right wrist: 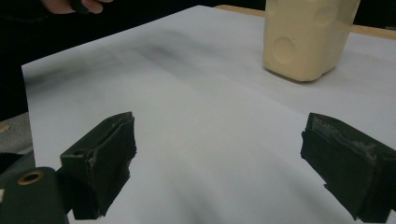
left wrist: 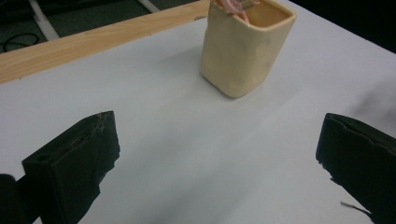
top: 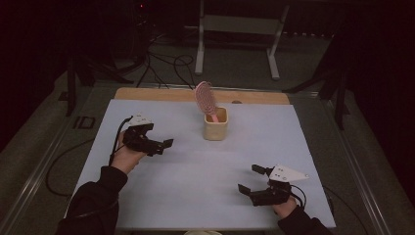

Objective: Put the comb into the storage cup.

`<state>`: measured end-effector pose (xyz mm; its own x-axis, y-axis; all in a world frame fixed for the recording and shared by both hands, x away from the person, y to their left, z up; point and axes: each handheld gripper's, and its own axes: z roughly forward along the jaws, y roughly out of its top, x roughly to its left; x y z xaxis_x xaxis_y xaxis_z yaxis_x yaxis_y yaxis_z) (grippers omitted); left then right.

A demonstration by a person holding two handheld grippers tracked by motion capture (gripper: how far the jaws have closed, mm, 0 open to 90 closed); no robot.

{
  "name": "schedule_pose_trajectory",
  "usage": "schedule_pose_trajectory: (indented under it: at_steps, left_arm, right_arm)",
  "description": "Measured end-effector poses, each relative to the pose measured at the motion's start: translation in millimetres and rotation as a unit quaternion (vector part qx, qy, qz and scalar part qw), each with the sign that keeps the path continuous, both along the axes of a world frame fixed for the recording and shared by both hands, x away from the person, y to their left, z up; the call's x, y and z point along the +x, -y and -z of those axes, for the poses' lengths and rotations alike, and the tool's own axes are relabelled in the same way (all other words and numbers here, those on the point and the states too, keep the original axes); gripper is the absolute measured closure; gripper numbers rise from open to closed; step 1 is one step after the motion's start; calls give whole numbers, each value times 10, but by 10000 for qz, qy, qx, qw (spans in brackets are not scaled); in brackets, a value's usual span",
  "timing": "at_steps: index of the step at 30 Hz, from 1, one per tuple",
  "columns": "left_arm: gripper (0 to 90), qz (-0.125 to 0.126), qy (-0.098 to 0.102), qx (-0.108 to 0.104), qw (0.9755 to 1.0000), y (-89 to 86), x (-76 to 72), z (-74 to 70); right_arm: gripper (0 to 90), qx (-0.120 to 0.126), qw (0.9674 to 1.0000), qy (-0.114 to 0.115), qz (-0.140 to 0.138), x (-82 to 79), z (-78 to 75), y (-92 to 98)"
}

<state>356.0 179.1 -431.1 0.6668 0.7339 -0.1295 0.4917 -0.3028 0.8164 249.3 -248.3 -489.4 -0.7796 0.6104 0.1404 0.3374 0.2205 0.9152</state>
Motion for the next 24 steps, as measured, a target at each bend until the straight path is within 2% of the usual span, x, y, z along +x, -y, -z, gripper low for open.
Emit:
schedule_pose_trajectory:
  at_steps: [8,13,18,24]
  left_arm:
    - [2,19,-2,7,10000,-99,-214,125]
    - [1,-33,-21,67,10000,-162,-306,234]
    - [1,-86,-130,40,9999,-259,-411,370]
    - [1,-191,-104,75,9997,-346,-559,491]
  right_arm:
    - [99,-14,10000,11,-3,-1,-1,5]
    - [99,-7,10000,1,-3,0,-1,5]
    - [99,-17,10000,-1,-3,3,2,1]
    - [99,-29,10000,-4,-4,5,2,3]
